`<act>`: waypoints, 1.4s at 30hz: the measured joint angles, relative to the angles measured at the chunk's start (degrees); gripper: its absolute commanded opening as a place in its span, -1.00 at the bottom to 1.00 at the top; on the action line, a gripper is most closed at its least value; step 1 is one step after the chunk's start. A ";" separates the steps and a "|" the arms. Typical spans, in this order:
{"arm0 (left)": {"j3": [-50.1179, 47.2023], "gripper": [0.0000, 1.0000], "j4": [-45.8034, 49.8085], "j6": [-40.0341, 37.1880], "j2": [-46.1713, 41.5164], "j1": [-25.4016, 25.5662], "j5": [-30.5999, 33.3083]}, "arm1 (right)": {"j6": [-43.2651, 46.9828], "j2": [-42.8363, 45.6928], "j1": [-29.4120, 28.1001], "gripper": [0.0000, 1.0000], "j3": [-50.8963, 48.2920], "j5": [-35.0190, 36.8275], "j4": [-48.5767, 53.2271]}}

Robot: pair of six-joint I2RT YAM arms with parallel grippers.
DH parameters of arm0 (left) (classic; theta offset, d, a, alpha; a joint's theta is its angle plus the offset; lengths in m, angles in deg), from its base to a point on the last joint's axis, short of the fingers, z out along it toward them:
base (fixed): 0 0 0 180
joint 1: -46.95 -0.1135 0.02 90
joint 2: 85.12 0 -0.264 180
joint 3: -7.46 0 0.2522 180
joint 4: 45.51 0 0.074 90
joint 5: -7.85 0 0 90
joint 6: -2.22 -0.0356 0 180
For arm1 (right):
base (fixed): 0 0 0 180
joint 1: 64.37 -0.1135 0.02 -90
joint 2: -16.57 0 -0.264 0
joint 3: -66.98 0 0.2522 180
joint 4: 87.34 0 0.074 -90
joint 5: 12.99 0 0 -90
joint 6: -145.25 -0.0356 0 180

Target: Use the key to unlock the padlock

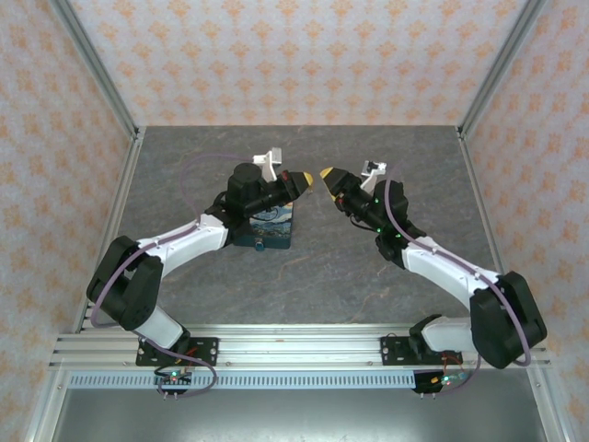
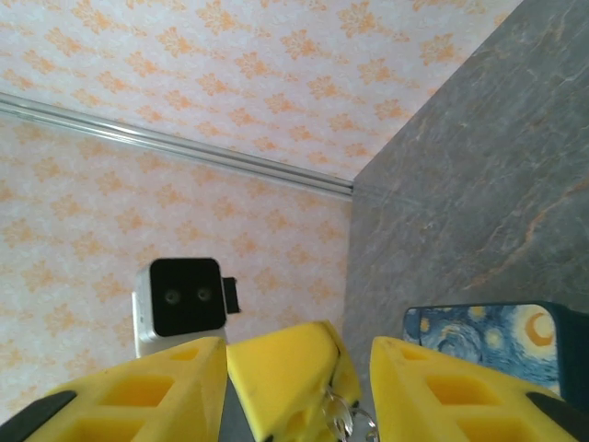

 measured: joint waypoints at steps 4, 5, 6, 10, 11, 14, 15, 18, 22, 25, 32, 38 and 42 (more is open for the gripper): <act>-1.68 -1.00 -4.11 3.02 0.00 0.00 1.27 | -2.56 -1.46 0.00 -0.17 -0.04 -0.85 -3.76; -1.84 -1.00 -5.07 3.87 0.00 0.00 1.51 | -2.97 -1.64 0.00 -0.18 -0.04 -0.96 -4.42; -1.88 -1.00 -5.95 4.37 0.00 0.04 1.90 | -3.34 -1.79 0.00 -0.20 -0.04 -1.07 -4.92; -1.88 -1.00 -8.46 6.25 0.00 0.04 2.99 | -4.92 -3.02 0.00 -0.24 -0.15 -1.38 -7.37; -1.88 -1.00 -8.81 6.60 0.00 0.04 3.41 | -5.33 -3.50 -0.02 -0.25 -0.33 -1.38 -8.02; -1.88 -1.00 -9.53 7.30 0.00 0.04 4.07 | -6.51 -5.05 -0.02 -0.27 -1.03 -1.40 -9.55; -1.88 -1.00 -9.68 7.41 0.00 0.04 4.11 | -6.78 -5.49 -0.02 -0.28 -1.20 -1.40 -9.97; -1.88 -1.00 -10.05 8.02 0.00 0.13 4.33 | -7.78 -6.71 -0.02 -0.29 -1.42 -1.60 -10.93; -1.88 -1.00 -10.49 8.20 0.02 0.79 4.35 | -8.31 -7.52 -0.28 -0.31 -1.42 -2.01 -11.91; -1.88 -1.00 -10.56 8.22 0.20 1.09 4.35 | -8.52 -7.82 -0.55 -0.33 -1.42 -2.19 -12.55; -1.88 -1.00 -10.62 8.22 0.24 1.18 4.59 | -8.70 -8.13 -1.03 -0.42 -1.42 -2.23 -12.98; -1.88 -1.00 -10.62 8.26 0.57 1.53 5.51 | -8.74 -8.15 -1.18 -0.45 -1.42 -2.16 -13.33; -1.88 -1.00 -10.62 8.24 0.68 1.55 5.62 | -8.74 -8.15 -1.20 -0.46 -1.42 -2.08 -13.31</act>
